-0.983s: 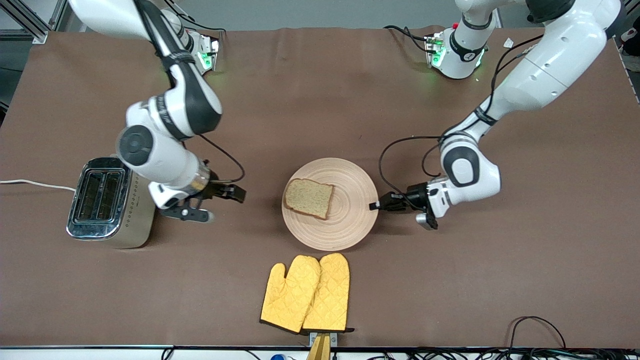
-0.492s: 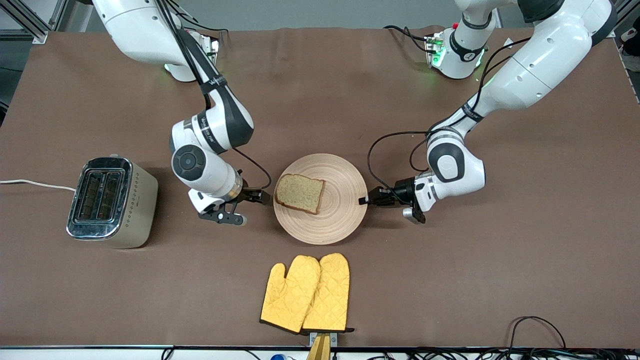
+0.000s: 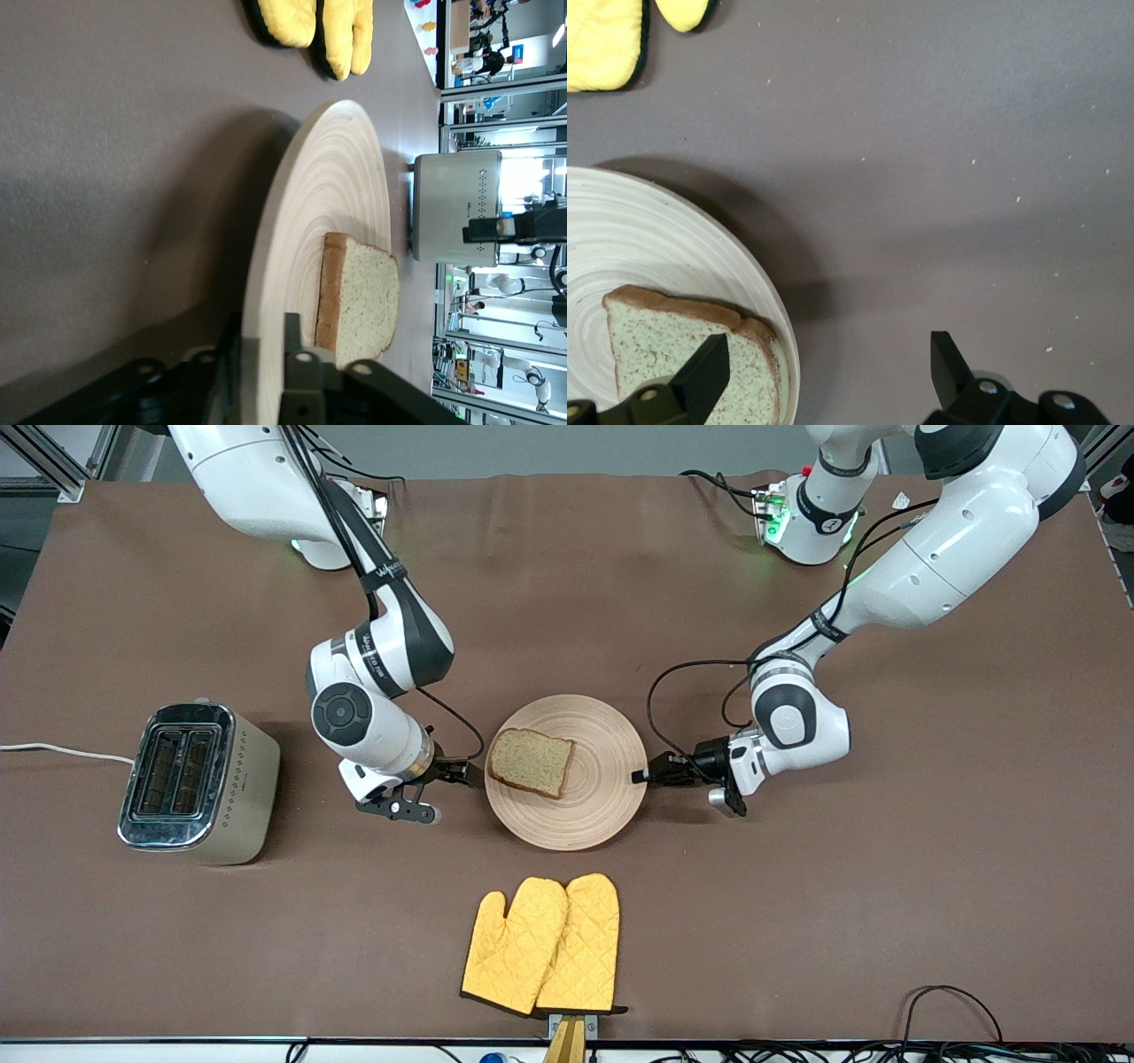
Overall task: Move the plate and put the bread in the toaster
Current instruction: 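Release the plate with the left gripper while the right gripper lowers to bread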
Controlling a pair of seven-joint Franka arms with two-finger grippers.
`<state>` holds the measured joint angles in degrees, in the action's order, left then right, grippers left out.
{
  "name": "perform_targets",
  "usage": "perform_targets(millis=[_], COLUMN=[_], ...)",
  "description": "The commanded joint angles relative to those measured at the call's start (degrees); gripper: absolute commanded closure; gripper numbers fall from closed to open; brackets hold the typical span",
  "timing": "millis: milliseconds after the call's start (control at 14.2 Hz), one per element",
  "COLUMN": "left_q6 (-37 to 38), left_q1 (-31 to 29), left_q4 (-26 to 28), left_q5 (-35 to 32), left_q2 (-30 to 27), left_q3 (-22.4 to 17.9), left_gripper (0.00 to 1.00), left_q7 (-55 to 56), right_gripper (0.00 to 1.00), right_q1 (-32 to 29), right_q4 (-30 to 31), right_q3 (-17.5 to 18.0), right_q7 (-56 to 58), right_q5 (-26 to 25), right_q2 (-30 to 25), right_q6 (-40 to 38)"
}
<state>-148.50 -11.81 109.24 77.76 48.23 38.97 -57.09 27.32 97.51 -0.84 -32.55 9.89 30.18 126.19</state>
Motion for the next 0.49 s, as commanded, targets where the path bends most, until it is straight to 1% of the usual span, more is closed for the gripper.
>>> perform_targets(millis=[0, 70, 211, 281, 351, 421], left_q6=[0.5, 0.5, 0.9, 1.0, 1.0, 1.0], left_q1=[-1.2, -1.8, -5.7, -6.6, -7.6, -9.0], left_q4=[-0.3, -0.5, -0.5, -0.6, -0.8, -1.5], left_q5=[1.5, 1.4, 0.5, -0.1, -1.3, -4.5], left_q2=[-1.6, -2.7, -6.2, -7.6, -8.8, -9.8], left_q3=[0.5, 0.4, 0.3, 0.3, 0.2, 0.2], left_gripper=[0.0, 0.0, 0.0, 0.0, 0.0, 0.0], left_q7=[0.6, 1.6, 5.9, 7.4, 8.9, 11.4], right_gripper=[0.0, 0.0, 0.0, 0.0, 0.0, 0.02], right_q1=[4.0, 4.1, 4.5, 4.7, 5.3, 5.4], right_q4=[1.2, 1.5, 3.0, 4.1, 5.2, 6.2], right_q3=[-0.4, -0.3, -0.3, -0.3, -0.2, -0.2], right_q7=[-5.8, -6.2, -6.4, -6.6, -7.9, -9.9], right_q5=[-1.2, -1.2, -1.2, -1.2, -1.1, -1.1], right_q2=[-0.4, -0.3, -0.3, -0.4, -0.4, -0.4], right_q6=[0.2, 0.4, 0.8, 0.9, 1.7, 3.2])
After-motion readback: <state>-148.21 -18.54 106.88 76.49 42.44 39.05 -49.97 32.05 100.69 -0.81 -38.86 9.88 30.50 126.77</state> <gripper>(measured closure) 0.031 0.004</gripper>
